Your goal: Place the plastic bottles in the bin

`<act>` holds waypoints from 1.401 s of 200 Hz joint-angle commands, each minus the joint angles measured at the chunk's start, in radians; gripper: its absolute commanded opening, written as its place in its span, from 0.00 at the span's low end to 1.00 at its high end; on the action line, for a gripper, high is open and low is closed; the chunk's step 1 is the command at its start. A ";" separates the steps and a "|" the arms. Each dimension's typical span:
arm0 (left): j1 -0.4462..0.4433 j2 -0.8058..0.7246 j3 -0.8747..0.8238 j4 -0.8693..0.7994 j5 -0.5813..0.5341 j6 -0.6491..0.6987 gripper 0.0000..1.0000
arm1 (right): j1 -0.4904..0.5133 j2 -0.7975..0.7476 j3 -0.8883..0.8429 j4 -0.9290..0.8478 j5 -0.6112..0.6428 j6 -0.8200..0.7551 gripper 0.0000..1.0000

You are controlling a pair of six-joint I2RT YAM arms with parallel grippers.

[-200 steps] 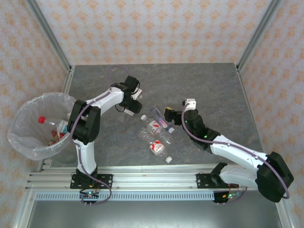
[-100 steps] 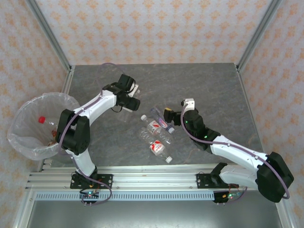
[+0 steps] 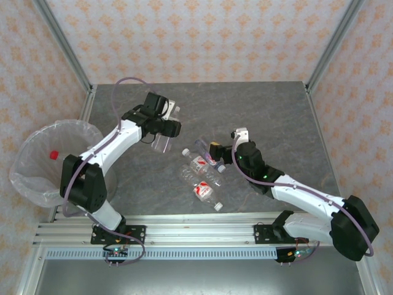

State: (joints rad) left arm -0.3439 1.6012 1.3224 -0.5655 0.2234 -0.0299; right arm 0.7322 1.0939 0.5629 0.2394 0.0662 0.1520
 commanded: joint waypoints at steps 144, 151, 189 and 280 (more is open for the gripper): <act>0.006 -0.396 -0.084 0.062 0.030 -0.153 0.00 | -0.002 0.054 0.105 0.057 -0.333 -0.053 0.99; 0.006 -0.413 -0.084 0.058 0.021 -0.158 0.00 | -0.002 0.053 0.104 0.065 -0.346 -0.056 0.99; 0.005 -0.490 -0.068 0.023 -0.033 -0.175 0.00 | -0.002 0.069 0.107 0.099 -0.430 -0.066 0.99; 0.006 -0.529 0.103 -0.192 -0.357 -0.255 0.00 | -0.002 0.121 0.137 0.095 -0.428 -0.060 0.99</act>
State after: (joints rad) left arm -0.3439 1.0988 1.3766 -0.6888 -0.0051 -0.2474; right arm 0.7322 1.2068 0.6632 0.3004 -0.3523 0.1028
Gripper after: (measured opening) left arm 0.664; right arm 0.992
